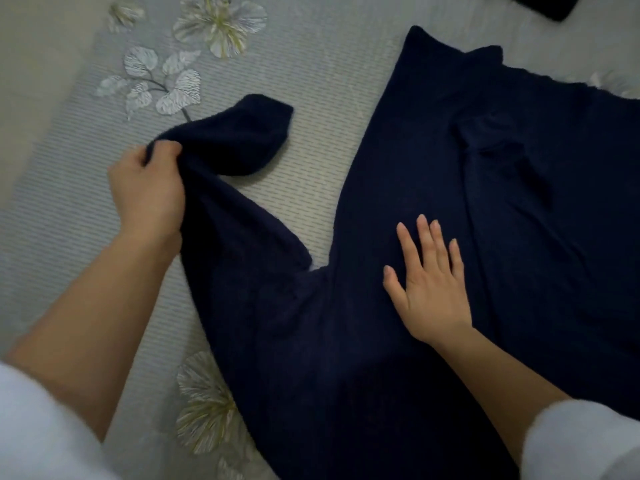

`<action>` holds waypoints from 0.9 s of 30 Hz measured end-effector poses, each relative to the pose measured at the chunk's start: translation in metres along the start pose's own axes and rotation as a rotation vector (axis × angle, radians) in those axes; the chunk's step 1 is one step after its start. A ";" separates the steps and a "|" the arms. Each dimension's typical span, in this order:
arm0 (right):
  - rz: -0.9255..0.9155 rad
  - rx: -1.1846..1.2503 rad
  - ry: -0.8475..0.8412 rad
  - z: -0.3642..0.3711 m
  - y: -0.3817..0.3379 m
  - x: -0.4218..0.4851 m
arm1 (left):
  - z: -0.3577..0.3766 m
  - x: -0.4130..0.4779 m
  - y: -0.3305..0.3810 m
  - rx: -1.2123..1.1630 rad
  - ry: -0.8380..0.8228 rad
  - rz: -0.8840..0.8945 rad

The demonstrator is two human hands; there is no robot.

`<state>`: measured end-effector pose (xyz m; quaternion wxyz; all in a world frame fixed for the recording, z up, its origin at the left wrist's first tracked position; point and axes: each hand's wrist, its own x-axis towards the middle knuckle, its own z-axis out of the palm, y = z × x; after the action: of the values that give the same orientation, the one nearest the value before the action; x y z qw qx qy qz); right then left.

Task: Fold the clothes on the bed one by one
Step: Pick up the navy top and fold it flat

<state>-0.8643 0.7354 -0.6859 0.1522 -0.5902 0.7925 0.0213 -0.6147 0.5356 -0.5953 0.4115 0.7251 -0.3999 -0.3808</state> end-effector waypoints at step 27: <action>0.843 2.103 0.107 -0.069 0.034 0.007 | 0.025 -0.185 -0.083 0.927 -0.921 0.719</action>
<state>-0.9134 0.7240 -0.6268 0.5191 0.1443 0.5584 -0.6308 -0.6868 0.7219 -0.6377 -0.0466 0.4159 -0.8639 -0.2804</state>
